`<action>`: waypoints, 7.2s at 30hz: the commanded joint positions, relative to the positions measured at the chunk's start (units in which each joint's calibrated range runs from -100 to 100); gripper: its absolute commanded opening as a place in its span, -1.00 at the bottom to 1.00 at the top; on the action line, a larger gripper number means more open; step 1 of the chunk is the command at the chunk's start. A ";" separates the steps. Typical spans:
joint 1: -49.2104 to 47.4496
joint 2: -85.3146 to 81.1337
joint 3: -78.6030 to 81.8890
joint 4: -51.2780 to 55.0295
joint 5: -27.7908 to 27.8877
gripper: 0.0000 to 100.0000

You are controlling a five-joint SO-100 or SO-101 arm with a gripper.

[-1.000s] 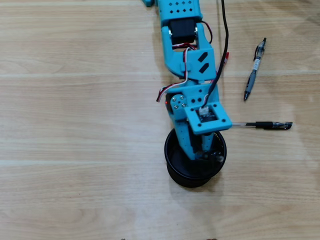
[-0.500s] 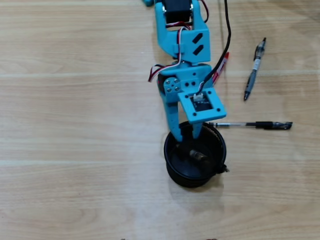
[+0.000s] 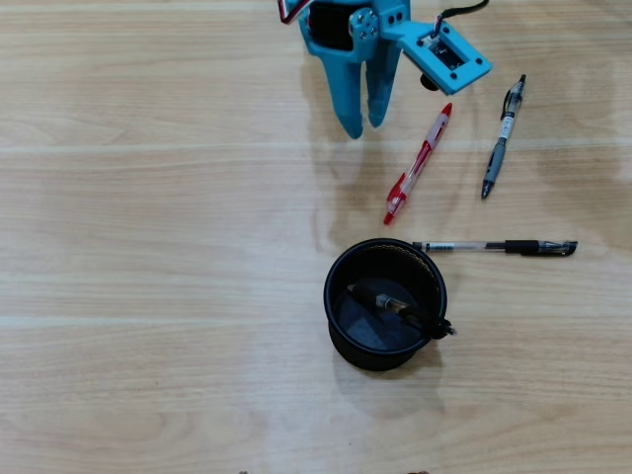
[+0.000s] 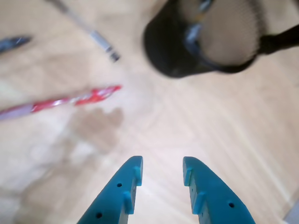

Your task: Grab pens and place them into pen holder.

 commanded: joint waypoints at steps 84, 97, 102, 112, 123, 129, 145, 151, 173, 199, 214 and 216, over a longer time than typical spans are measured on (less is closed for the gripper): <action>-19.26 -1.29 37.56 -13.18 -42.09 -0.49; -27.73 -2.05 36.66 -12.49 -48.99 -0.49; -30.23 -1.29 37.29 -13.01 -50.45 -0.49; -33.70 -1.21 41.09 -14.82 -53.69 -0.50; -34.75 4.29 54.04 -38.36 -53.69 -0.51; -33.37 4.29 54.76 -38.62 -53.59 -0.98; -22.49 1.16 34.48 -48.85 -34.35 -0.97; -11.44 4.20 17.73 -81.68 -14.23 -0.97; 1.46 27.96 9.77 -102.31 -22.43 -0.76; -44.34 11.98 9.86 -3.13 -62.21 -0.53; -41.44 26.77 9.50 -21.78 -61.43 -0.55; -40.31 29.14 9.50 -24.27 -60.49 -0.55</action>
